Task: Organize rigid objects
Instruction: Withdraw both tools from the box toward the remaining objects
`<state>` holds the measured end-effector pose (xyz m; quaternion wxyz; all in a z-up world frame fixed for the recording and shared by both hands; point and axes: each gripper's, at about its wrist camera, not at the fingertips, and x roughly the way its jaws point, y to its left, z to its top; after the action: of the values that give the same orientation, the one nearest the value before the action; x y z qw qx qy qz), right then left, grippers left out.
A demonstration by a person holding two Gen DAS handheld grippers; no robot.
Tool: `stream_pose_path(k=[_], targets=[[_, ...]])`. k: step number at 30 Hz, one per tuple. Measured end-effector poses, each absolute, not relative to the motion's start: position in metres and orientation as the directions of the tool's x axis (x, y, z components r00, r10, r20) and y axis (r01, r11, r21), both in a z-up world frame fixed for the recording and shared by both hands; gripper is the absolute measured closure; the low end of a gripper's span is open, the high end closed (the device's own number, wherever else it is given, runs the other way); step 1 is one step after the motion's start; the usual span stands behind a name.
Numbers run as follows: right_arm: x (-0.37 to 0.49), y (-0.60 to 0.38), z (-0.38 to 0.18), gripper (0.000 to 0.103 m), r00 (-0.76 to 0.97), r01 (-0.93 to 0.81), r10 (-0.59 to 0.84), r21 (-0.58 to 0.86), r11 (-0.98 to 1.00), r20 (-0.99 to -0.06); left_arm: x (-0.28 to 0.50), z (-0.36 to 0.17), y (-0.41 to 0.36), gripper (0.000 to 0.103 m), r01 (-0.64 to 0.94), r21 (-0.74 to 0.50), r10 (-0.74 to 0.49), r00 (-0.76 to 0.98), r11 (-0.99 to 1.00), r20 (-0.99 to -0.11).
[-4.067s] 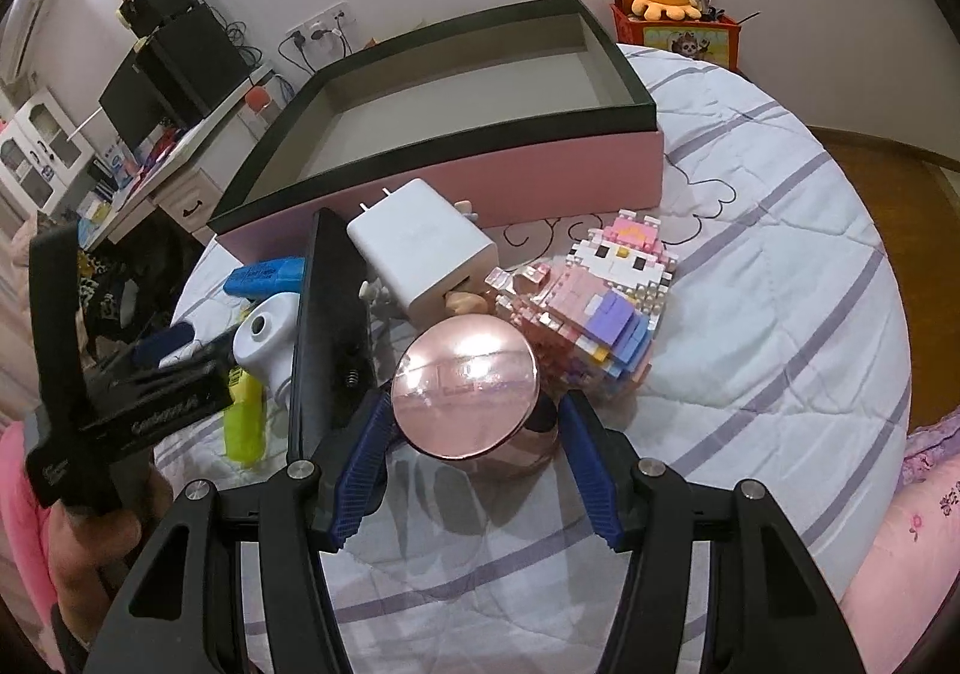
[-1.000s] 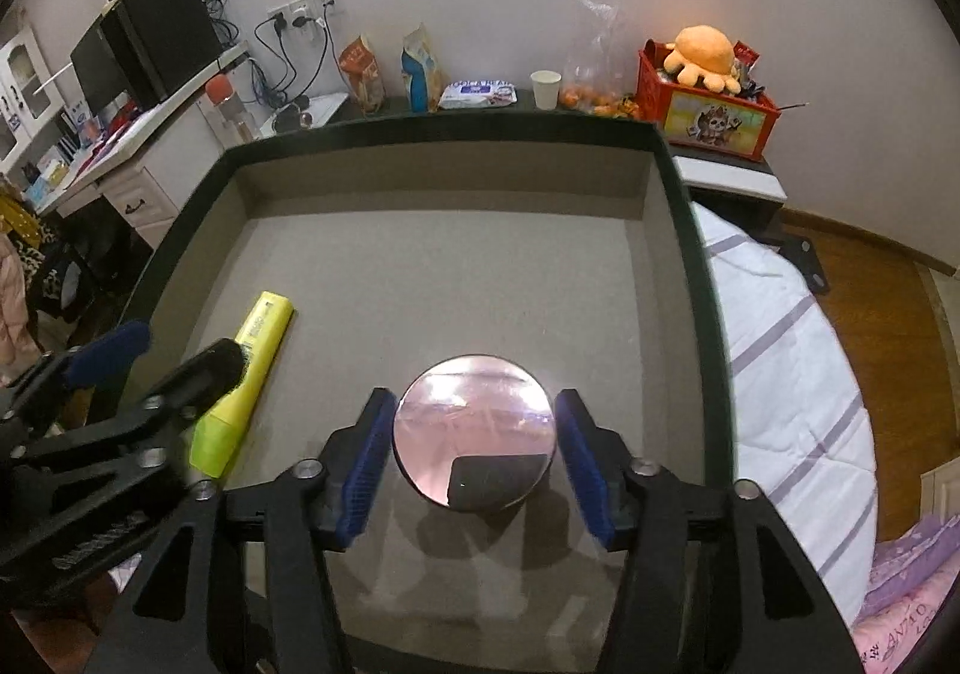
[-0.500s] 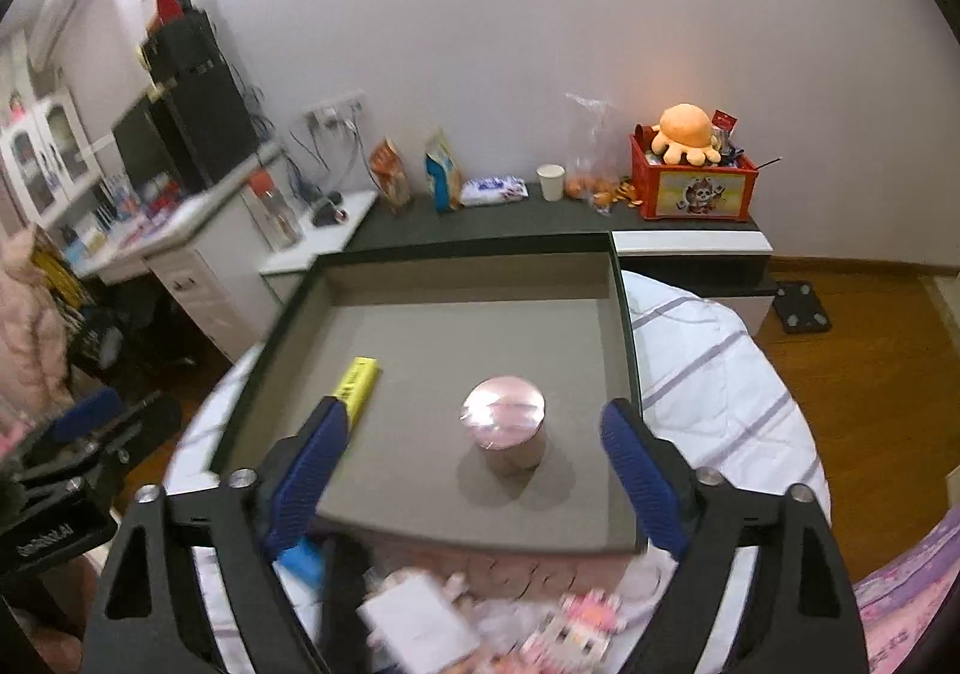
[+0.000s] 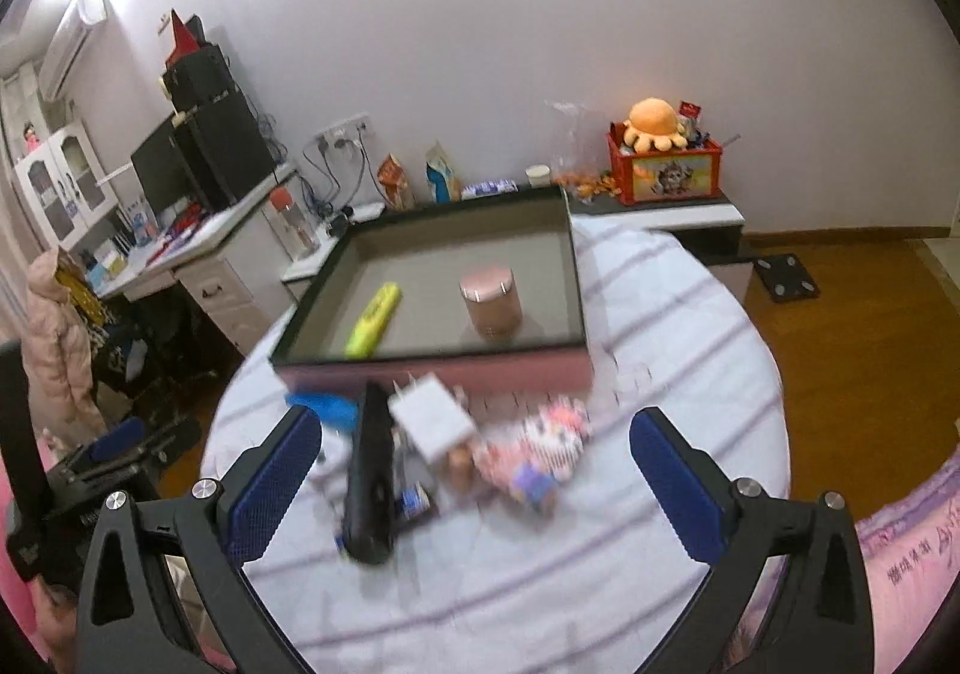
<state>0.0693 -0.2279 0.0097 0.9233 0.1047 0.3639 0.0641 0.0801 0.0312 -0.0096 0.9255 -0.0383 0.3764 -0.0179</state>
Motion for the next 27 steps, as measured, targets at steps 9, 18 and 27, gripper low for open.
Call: stream_pose_path(k=[9, 18, 27], targets=[[0.043, -0.231, -0.026, 0.000, 0.666, -0.020, 0.189, 0.236, 0.972, -0.722, 0.055, -0.028, 0.015, 0.000, 0.033, -0.057, -0.065, 0.683, 0.998, -0.728], [0.045, -0.224, -0.031, 0.000, 0.653, -0.041, 0.188, 0.214, 0.976, -0.734, 0.055, -0.033, 0.007, 0.000, 0.048, -0.040, -0.062, 0.675, 0.998, -0.735], [0.059, -0.191, -0.047, 0.000, 0.601, -0.134, 0.252, 0.215, 0.967, -0.758, 0.068, -0.049, 0.019, 0.000, 0.010, -0.024, -0.025, 0.646, 1.000, -0.763]])
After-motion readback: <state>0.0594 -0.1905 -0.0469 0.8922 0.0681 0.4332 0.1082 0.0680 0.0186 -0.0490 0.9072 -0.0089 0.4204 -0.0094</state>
